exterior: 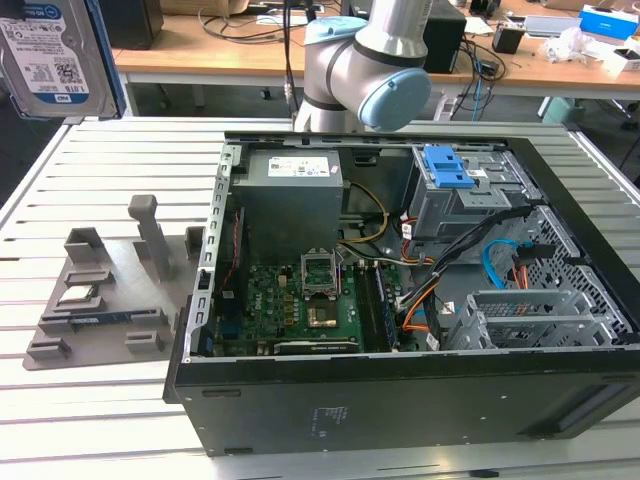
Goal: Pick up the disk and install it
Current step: 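Pick up the disk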
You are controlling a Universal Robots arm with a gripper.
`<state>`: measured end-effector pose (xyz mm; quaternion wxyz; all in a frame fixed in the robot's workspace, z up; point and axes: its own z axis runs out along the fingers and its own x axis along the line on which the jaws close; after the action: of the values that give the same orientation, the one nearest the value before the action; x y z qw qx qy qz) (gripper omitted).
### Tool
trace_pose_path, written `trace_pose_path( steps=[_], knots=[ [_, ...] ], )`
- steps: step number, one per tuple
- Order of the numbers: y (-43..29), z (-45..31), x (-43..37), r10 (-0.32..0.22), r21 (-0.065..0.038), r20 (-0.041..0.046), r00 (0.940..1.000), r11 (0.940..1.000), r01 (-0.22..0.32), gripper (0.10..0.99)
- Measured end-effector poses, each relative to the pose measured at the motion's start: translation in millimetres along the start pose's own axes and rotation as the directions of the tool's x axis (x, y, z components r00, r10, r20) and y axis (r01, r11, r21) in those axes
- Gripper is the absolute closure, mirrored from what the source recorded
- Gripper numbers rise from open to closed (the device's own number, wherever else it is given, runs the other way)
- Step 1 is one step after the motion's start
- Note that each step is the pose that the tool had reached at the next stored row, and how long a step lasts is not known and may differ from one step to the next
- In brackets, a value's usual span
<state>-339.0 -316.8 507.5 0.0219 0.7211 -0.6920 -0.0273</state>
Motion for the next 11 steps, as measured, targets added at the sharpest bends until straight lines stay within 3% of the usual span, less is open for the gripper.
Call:
trace_pose_path(
  steps=[8, 11],
  knots=[
    [0.7, -19.6, -0.9, 0.000, -0.001, 0.0000, 1.0000, 1.0000, 0.000, 0.722],
    [1.0, -23.4, -1.0, 0.000, -0.001, -0.0001, 1.0000, 1.0000, 0.000, 0.722]
  ],
)
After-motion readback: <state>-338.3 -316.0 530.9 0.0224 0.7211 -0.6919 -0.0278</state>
